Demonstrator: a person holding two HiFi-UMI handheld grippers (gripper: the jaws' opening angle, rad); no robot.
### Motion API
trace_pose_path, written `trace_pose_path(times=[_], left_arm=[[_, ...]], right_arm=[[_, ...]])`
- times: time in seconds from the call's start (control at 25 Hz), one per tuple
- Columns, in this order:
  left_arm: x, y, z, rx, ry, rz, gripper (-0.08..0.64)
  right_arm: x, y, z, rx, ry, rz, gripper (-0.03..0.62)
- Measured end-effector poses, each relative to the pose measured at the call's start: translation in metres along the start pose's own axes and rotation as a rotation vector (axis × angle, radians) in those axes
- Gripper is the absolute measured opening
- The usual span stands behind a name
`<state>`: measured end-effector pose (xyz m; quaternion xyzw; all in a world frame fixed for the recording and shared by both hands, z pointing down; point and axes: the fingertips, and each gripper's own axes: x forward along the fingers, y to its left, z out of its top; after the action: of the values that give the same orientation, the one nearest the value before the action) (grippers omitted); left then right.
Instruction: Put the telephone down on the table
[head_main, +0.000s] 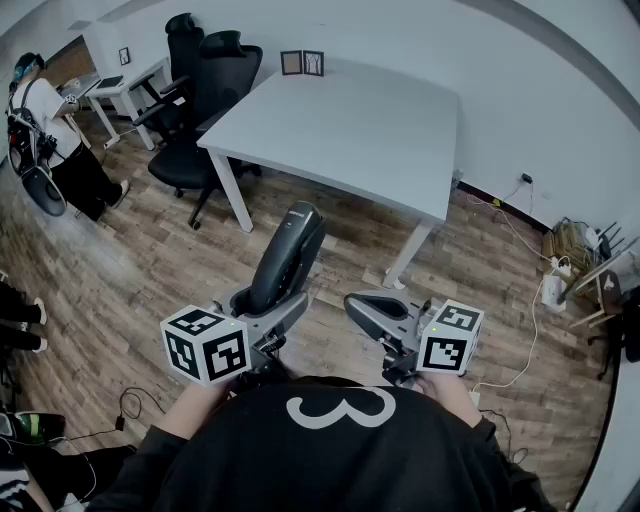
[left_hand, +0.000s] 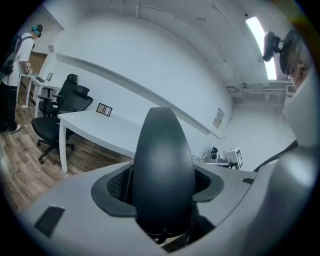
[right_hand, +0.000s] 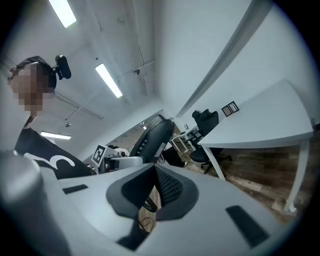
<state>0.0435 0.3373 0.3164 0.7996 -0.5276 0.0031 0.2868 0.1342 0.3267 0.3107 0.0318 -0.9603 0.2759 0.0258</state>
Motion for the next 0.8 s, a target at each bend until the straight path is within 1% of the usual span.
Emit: trace_pose_path(times=[0.12,0.28,0.4,0.52,0.64,0.8], left_arm=[[0.001,-0.002,0.003,-0.007,-0.002,0.002,0.290],[0.000,-0.006,0.001,0.009,0.003,0.009,0.290],[-0.002,-0.004,-0.002,0.005,0.009,0.016,0.290],[-0.006,0.002,-0.006,-0.004,0.011,0.018,0.291],[-0.009,0.009,-0.008,-0.012,0.009,0.011,0.291],[-0.006,0.030,-0.007,-0.035,0.006,0.019,0.291]], right_arm=[[-0.002,0.000,0.003,0.004,-0.003,0.003,0.009],[-0.003,0.001,0.002,0.001,0.001,0.010,0.009],[0.000,0.004,0.000,0.007,0.004,0.023,0.009],[0.006,0.007,-0.002,0.010,0.004,0.033,0.009],[0.015,0.006,-0.006,0.000,0.017,0.021,0.009],[0.026,-0.003,-0.006,0.015,0.034,0.009,0.009]])
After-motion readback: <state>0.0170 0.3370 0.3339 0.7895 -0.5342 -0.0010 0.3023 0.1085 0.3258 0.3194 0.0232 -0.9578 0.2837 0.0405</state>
